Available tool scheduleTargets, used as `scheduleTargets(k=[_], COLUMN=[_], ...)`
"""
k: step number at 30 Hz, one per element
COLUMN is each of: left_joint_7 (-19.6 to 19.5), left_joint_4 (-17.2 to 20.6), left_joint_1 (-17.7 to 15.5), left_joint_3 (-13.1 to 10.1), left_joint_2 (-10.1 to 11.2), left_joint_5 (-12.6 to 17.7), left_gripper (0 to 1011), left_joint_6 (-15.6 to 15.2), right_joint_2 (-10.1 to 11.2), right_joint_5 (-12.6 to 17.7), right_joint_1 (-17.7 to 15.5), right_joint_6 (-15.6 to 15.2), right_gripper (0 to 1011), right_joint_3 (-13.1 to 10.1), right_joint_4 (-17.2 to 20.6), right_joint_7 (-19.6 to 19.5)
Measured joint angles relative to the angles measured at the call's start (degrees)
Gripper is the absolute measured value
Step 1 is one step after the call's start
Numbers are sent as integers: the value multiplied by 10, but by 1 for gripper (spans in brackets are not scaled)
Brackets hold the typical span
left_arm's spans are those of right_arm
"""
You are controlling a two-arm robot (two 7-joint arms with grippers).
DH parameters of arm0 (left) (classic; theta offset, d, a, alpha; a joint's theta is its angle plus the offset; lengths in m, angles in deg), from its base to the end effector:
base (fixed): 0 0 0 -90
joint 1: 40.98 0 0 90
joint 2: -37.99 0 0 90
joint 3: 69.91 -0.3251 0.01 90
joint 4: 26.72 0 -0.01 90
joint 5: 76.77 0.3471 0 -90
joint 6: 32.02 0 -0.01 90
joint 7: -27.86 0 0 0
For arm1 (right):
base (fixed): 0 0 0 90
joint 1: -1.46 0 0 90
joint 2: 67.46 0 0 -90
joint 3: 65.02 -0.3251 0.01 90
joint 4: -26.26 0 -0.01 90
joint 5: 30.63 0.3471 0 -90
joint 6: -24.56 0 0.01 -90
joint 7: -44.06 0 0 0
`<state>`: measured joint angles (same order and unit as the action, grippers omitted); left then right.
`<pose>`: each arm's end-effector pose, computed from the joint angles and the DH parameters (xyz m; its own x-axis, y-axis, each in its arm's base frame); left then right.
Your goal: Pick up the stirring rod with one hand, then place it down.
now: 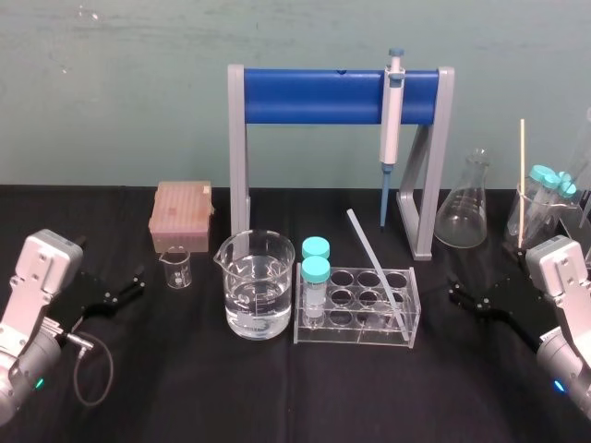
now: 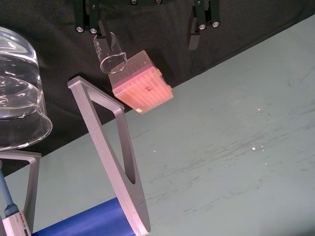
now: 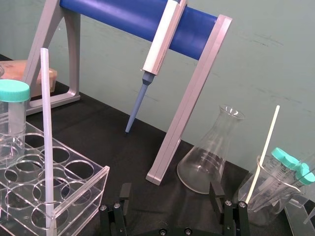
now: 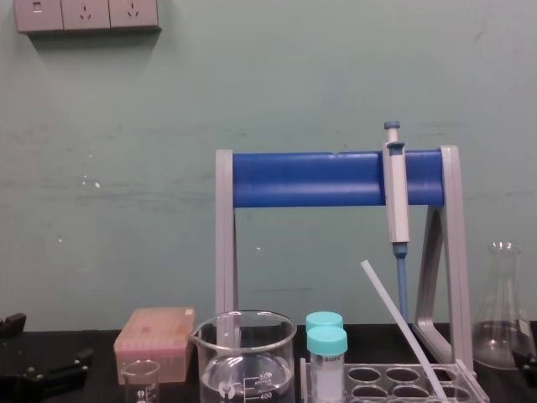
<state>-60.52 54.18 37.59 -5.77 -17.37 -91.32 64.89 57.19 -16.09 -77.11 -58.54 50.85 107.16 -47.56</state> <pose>0.4000 0.0925 -0.3379 0.2923 0.8803 0.3736 -0.9553 0.2873 0.0702 0.4000 -0.0925 -0.3379 0.2924 -0.8802 0.3739 0.9552 0.2874 -0.0705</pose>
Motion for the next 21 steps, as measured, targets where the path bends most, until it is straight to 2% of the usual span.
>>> scheduleTargets(k=[21], left_joint_7=[0], left_joint_4=[0], left_joint_1=[0], left_joint_3=[0], left_joint_2=[0], left_joint_5=[0], left_gripper=[1000], left_joint_6=[0], right_joint_2=[0], right_joint_5=[0], right_joint_1=[0], right_joint_6=[0], right_gripper=[1000], right_joint_3=[0], right_joint_4=[0], right_joint_7=[0])
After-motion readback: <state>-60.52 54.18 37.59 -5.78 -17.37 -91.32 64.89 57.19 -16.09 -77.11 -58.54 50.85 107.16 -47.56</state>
